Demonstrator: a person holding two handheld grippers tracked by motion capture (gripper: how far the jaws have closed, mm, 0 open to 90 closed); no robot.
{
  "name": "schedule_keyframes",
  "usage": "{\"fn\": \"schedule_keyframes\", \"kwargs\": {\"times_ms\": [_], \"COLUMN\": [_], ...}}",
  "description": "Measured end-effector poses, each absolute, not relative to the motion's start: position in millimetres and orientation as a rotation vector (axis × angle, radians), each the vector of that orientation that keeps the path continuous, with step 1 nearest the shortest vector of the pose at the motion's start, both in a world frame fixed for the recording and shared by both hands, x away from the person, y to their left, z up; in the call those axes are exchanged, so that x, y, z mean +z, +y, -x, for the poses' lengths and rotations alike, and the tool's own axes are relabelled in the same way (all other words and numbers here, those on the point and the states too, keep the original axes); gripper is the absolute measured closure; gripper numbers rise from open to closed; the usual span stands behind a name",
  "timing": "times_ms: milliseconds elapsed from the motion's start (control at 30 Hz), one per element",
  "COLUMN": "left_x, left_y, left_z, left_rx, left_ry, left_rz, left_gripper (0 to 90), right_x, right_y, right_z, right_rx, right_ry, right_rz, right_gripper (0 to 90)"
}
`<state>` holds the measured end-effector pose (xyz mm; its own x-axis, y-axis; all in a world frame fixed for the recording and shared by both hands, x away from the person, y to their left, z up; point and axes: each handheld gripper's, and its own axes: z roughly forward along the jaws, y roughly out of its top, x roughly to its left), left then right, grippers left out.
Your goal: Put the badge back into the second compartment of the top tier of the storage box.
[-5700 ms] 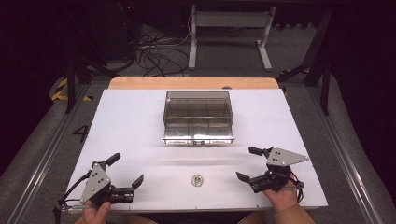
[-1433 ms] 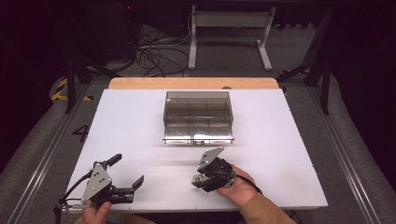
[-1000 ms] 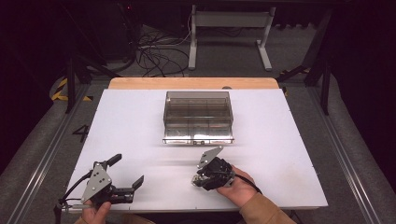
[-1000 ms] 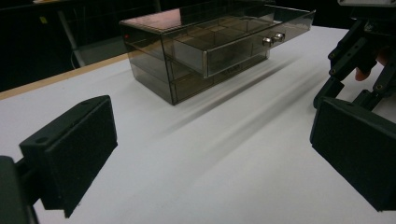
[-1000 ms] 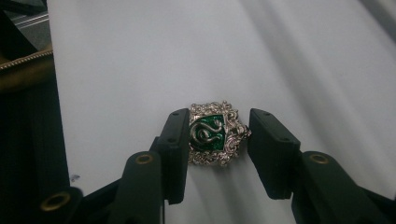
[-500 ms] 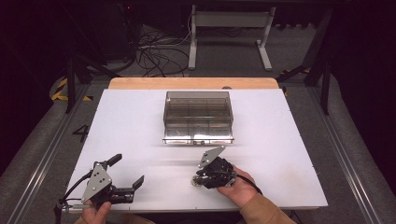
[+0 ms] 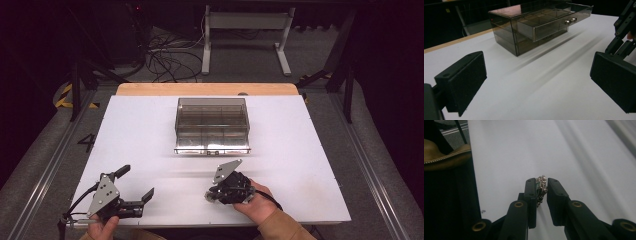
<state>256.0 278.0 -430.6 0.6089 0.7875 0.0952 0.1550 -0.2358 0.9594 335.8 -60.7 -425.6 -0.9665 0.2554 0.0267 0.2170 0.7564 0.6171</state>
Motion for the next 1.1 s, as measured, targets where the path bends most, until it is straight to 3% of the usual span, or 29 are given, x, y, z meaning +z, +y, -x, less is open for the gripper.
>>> {"fn": "schedule_keyframes", "kwargs": {"times_ms": [333, 1100], "left_x": [-430.6, -430.5], "left_y": [278.3, 278.3], "left_z": [-256.0, -255.8], "left_rx": [0.72, 0.721], "left_ry": [0.776, 0.775], "left_rz": [-1.737, -1.737], "left_gripper": [1.4, 1.4], "right_x": [-424.8, -405.5], "right_y": [-57.6, -73.3], "right_z": [-332.4, -331.6], "right_rx": [1.013, 1.18], "right_ry": [2.914, 2.8], "right_rz": [-0.368, -0.403], "right_gripper": [86.9, 87.7]}}
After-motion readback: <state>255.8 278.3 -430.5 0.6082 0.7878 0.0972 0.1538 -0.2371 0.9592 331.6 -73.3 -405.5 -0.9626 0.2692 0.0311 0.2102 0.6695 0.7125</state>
